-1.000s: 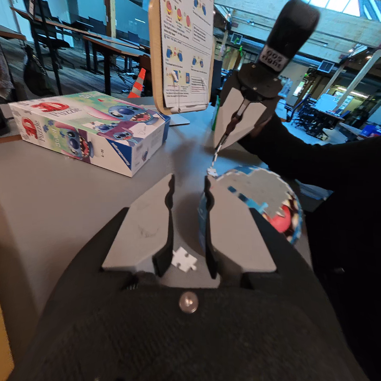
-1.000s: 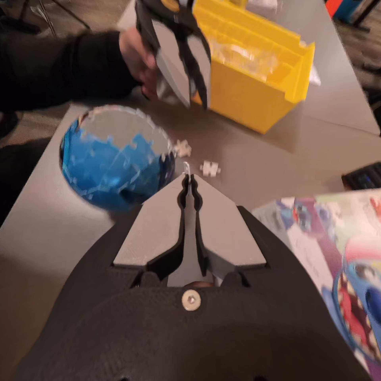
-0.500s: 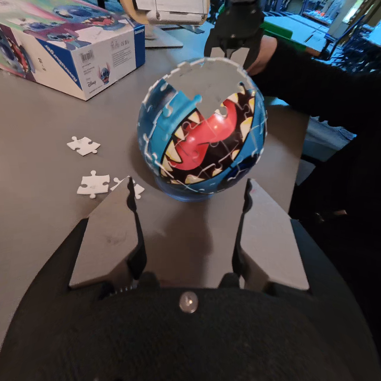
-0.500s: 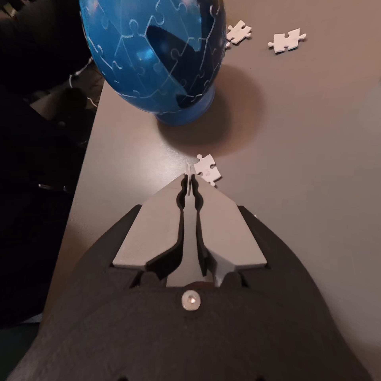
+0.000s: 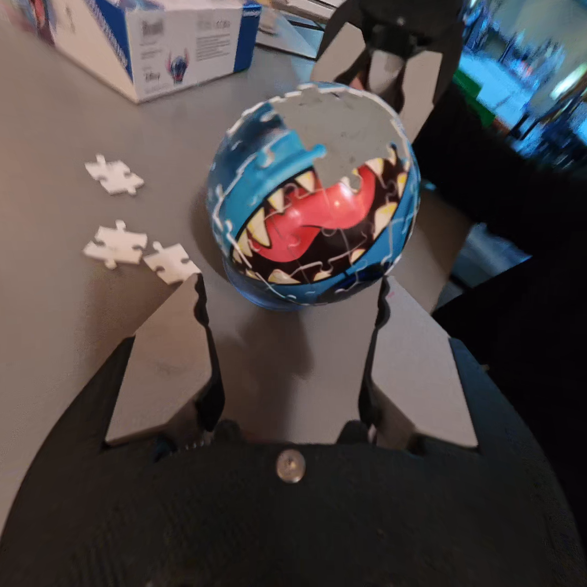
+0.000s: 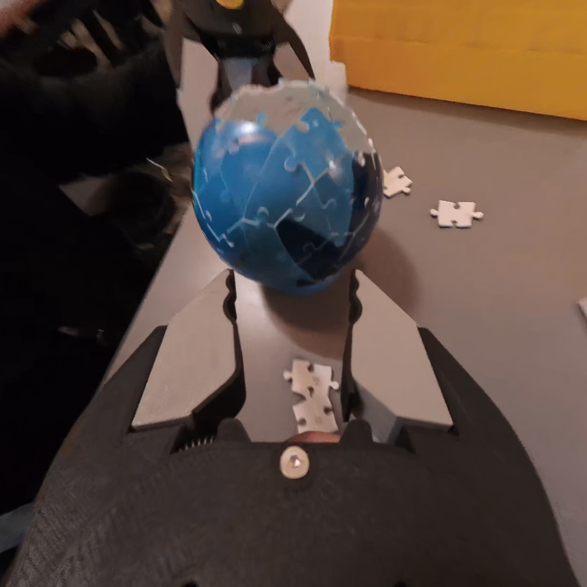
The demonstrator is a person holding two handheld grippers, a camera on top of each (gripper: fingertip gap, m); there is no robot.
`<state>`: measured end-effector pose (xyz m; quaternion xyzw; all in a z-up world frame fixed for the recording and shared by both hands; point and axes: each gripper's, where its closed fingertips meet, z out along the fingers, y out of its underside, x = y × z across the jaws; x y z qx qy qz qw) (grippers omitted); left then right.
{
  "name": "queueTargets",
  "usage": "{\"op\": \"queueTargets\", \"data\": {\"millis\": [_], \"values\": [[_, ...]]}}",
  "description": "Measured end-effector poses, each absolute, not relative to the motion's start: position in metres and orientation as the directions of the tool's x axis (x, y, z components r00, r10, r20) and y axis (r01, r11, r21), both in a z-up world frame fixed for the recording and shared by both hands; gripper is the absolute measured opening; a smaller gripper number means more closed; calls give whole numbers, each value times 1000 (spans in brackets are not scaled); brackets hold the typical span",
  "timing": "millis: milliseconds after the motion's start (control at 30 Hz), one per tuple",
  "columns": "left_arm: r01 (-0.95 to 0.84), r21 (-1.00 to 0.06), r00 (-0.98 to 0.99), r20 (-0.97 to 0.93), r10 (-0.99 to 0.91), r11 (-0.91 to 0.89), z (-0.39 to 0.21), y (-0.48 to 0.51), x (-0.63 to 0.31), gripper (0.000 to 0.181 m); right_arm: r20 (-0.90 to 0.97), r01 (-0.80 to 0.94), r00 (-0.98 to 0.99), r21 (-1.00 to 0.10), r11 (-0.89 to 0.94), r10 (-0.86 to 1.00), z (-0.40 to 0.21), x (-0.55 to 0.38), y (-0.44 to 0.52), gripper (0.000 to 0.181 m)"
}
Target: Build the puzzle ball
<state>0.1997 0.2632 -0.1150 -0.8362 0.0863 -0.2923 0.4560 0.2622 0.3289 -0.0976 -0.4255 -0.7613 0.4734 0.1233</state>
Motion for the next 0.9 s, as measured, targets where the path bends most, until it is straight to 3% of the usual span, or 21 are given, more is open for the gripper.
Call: {"op": "queueTargets", "data": {"millis": [133, 200, 467, 600, 733, 900], "values": [[342, -693, 662, 657, -361, -635, -98, 257, 207, 108, -434, 579, -613, -816, 1, 660, -79, 255, 325, 79], [368, -664, 650, 684, -331, -651, -100, 258, 210, 107, -473, 601, -591, -799, -34, 654, -81, 249, 329, 92], [330, -667, 712, 640, -288, -667, -111, 268, 221, 108, -505, 634, -598, -773, -17, 623, -92, 238, 318, 95], [227, -756, 778, 521, -353, -614, -114, 268, 220, 108, -380, 560, -635, -826, 62, 673, -92, 241, 316, 95], [23, -862, 867, 269, -419, -506, -115, 268, 213, 108, -140, 435, -661, -872, 225, 737, -95, 243, 313, 94], [-176, -901, 897, 19, -442, -397, -115, 267, 209, 107, 136, 293, -630, -870, 396, 765, -101, 245, 309, 95]]}}
